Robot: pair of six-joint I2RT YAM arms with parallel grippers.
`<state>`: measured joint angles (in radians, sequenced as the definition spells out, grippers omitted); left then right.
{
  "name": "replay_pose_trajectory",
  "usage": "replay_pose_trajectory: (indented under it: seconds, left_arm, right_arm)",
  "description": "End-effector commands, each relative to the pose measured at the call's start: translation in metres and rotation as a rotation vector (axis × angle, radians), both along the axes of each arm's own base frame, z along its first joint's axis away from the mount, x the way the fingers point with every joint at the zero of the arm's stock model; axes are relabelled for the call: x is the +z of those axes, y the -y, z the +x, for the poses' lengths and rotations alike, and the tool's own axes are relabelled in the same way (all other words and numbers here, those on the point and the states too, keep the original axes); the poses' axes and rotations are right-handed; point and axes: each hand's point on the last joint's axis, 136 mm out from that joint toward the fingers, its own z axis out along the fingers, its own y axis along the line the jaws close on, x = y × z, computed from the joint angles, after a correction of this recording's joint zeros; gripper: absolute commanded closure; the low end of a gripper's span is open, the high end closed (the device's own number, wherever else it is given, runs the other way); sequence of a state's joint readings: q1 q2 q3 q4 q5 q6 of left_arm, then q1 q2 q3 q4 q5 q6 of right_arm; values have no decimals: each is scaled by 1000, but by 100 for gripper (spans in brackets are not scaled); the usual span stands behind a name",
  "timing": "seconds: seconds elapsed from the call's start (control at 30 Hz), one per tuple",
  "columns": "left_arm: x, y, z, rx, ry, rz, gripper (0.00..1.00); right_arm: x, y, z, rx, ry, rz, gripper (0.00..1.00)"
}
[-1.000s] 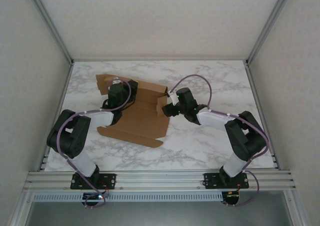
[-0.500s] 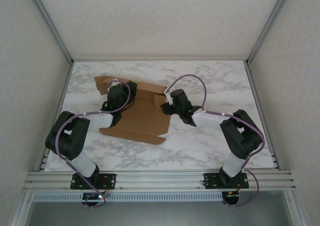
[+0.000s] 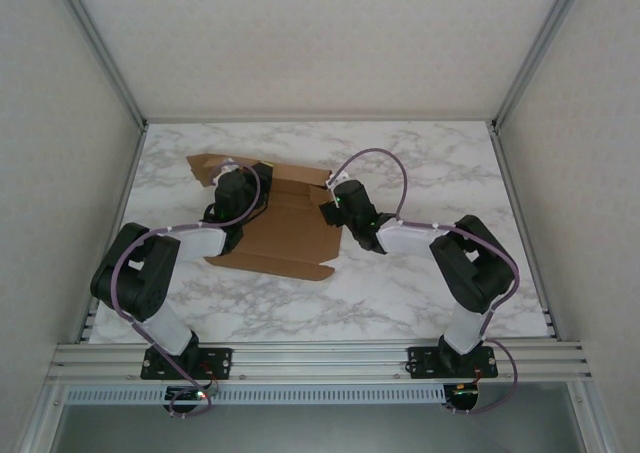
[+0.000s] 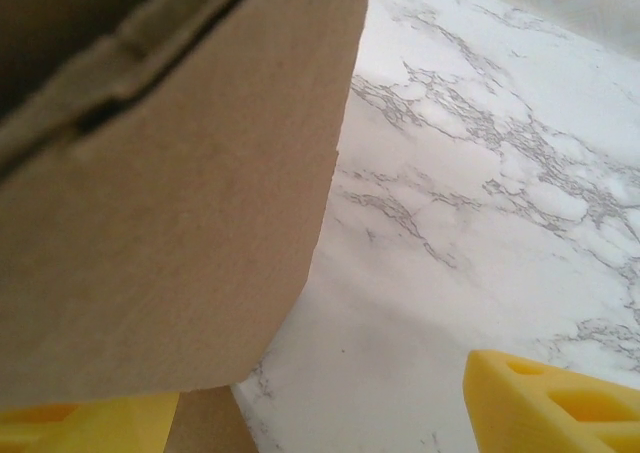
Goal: Fold the paper box
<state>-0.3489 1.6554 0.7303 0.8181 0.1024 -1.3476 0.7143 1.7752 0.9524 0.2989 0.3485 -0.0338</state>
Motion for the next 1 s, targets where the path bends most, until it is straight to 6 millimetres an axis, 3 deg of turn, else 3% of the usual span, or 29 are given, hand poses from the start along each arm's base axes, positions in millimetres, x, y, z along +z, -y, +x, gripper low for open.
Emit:
replay_pose_trajectory:
  seconds: [0.0, 0.37, 0.53, 0.7, 0.97]
  left_arm:
    - [-35, 15, -13, -68, -129, 40, 100]
    - [-43, 20, 6, -66, -230, 57, 100]
    - [-37, 23, 17, -64, -238, 63, 100]
    - [-37, 22, 21, -58, -244, 71, 100]
    - [-40, 18, 18, -45, -249, 73, 100]
  right_arm:
    - [42, -5, 29, -70, 147, 61, 23]
    - [58, -8, 43, -52, 236, 47, 22]
    - [60, -4, 50, -67, 234, 38, 23]
    - [50, -5, 52, -59, 201, 18, 25]
    - [23, 4, 36, -80, 118, 40, 33]
